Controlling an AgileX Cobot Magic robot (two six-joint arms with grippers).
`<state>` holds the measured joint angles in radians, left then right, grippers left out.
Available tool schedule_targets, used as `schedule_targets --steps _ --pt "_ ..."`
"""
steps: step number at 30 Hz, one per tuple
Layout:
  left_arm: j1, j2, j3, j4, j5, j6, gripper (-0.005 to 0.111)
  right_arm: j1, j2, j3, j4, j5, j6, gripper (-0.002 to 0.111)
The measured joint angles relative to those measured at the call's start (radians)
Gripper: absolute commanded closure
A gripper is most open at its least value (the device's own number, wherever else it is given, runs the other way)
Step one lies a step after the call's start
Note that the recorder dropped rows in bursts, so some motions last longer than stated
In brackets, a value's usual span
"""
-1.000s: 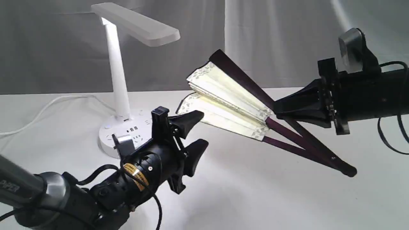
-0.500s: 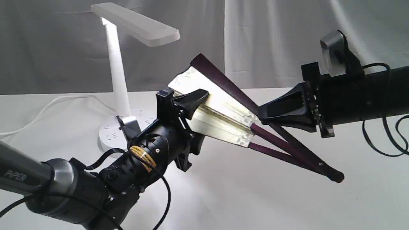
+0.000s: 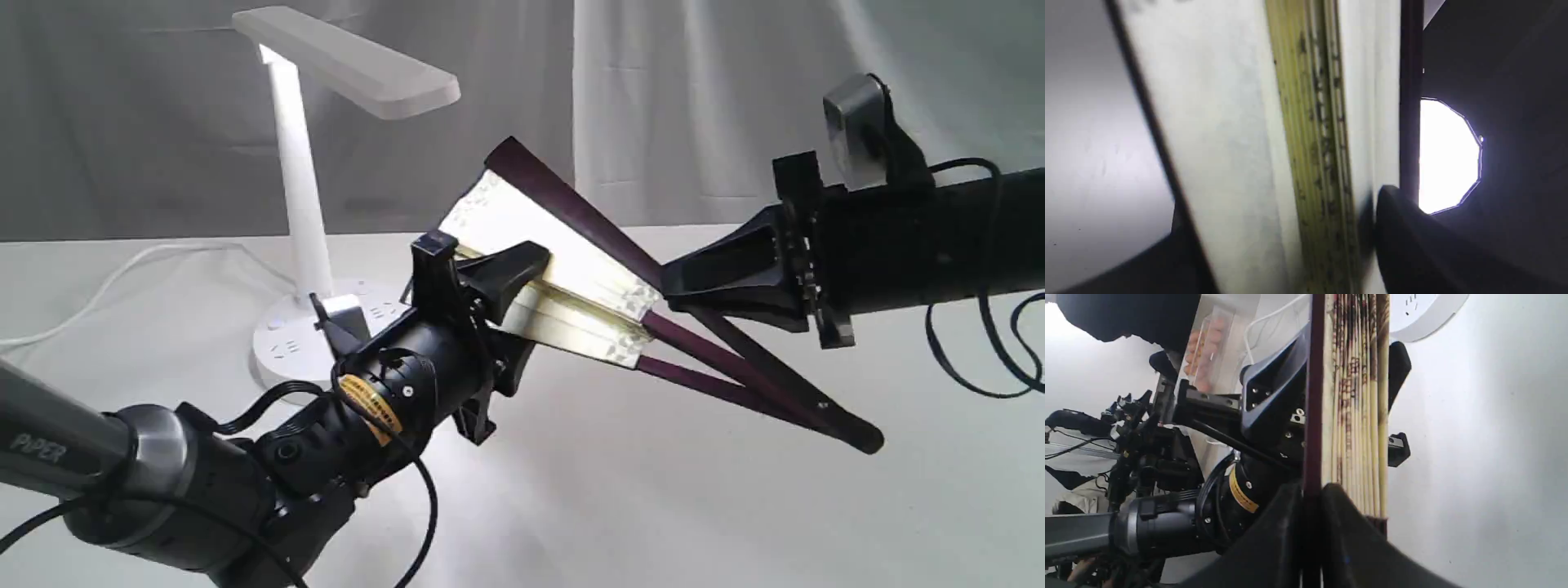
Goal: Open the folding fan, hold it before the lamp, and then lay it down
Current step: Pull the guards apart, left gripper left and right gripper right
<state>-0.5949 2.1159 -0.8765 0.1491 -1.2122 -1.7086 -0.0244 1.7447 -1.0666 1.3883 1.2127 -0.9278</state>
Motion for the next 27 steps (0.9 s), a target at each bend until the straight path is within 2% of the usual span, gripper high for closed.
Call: schedule_targets --steps 14,23,27 --pt "0.0 0.0 0.032 0.004 -0.008 0.0 0.054 -0.009 -0.002 0.0 0.042 -0.004 0.0 0.108" --pt "0.0 0.0 0.032 -0.095 -0.008 -0.008 0.054 -0.009 -0.002 0.0 0.042 -0.004 0.0 0.108" --pt "0.0 0.0 0.032 -0.105 -0.008 -0.008 0.061 -0.009 -0.002 0.0 0.042 -0.004 0.0 0.108"
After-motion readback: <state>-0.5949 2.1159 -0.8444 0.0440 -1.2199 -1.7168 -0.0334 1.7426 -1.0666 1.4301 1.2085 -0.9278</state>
